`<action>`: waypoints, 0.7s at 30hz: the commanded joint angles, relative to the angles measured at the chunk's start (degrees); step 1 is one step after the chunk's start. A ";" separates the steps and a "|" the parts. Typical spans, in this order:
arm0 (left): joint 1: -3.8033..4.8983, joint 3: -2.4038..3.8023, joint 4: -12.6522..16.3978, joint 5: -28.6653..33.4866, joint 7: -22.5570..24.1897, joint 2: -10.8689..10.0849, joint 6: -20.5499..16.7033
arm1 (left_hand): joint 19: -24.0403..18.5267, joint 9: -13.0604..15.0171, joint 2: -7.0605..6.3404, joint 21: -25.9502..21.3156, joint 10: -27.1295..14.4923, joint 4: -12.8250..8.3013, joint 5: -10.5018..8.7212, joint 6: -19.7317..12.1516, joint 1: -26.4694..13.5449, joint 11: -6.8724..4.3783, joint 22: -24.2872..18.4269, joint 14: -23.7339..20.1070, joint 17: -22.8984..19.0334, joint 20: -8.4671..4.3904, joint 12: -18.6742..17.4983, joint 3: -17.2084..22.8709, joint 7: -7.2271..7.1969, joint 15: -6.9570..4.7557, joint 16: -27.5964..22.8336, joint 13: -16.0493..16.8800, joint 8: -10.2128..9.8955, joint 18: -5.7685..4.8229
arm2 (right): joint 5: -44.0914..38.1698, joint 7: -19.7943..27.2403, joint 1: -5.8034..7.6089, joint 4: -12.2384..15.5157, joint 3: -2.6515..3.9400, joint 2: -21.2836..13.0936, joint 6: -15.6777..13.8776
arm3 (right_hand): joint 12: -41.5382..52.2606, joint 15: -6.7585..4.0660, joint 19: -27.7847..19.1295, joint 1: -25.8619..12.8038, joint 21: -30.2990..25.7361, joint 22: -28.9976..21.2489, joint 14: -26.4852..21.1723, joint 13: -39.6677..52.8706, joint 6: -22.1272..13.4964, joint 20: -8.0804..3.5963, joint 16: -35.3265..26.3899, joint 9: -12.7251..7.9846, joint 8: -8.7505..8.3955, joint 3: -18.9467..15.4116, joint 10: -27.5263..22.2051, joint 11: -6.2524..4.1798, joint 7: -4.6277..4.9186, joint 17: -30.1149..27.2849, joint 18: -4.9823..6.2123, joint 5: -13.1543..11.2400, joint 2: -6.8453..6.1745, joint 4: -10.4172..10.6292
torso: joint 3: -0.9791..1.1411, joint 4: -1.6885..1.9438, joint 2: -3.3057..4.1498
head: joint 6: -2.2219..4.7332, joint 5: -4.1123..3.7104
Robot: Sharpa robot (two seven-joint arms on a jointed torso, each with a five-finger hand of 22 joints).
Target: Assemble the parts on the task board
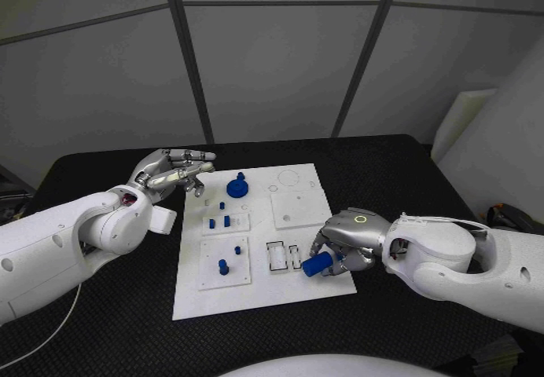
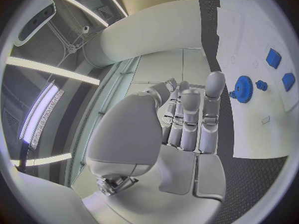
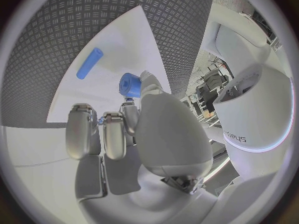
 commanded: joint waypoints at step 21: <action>0.12 0.05 1.08 0.16 0.21 -0.79 0.22 | -0.23 -0.08 0.19 -0.23 -0.26 -0.28 -0.02 -0.41 -0.17 -0.02 -0.07 -0.29 -0.08 0.25 0.45 -0.18 -0.07 0.04 0.15 0.09 0.06 2.25 | 22.32 -16.63 0.10 -3.41 0.01 6.51 -12.17 | 2.41 -0.11 1.26 -8.91 0.90 7.67 5.49 2.82 7.17 0.14 0.81 0.52 2.72 -1.17 1.87 -0.31 -0.23 12.31 -0.88 6.77 0.47 1.08 | -0.09 0.09 -0.01 | -0.17 0.91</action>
